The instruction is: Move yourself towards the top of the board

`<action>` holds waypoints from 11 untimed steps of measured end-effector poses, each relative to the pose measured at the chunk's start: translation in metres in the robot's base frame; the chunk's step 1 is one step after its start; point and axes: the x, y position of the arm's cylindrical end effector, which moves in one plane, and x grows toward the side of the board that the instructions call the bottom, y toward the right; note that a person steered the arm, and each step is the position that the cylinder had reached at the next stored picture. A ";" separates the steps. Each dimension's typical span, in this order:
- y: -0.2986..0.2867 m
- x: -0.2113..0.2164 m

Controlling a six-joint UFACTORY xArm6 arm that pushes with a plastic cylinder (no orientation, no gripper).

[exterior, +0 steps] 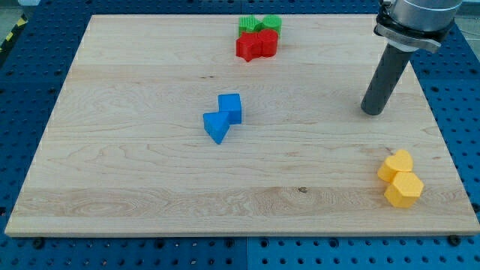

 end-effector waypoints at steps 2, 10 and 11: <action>0.023 -0.020; -0.027 -0.179; -0.027 -0.180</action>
